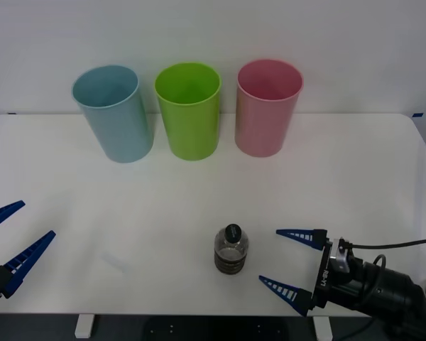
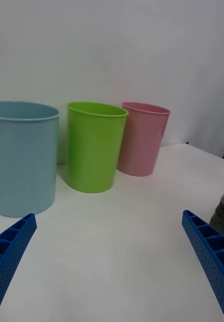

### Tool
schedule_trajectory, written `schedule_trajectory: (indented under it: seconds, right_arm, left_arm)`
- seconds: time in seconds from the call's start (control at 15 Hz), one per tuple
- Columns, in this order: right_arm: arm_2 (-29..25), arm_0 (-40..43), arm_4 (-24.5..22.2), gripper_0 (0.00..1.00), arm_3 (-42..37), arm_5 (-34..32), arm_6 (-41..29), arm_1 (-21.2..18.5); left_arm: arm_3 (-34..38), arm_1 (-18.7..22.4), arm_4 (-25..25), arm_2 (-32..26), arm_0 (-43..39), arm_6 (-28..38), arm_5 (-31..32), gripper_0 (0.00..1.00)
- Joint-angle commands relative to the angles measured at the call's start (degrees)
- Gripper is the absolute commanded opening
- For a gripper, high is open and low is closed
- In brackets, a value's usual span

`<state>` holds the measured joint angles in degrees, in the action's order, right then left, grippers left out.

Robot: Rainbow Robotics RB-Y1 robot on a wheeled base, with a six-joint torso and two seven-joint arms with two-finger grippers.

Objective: Grasp the object on the table and drop it into the matching bin: aluminum can to the light blue bin, PET bottle to the pink bin.

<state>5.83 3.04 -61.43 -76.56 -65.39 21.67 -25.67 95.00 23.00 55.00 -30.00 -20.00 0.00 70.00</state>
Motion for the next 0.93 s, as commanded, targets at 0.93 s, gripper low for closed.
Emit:
schedule_trajectory:
  seconds: [0.93]
  right_arm:
    - [9.99,-4.18,-1.94,1.0,-0.08,10.89,1.8,3.43]
  left_arm:
    - [0.0,0.0,0.0,0.0,0.0,0.0,0.0,1.0]
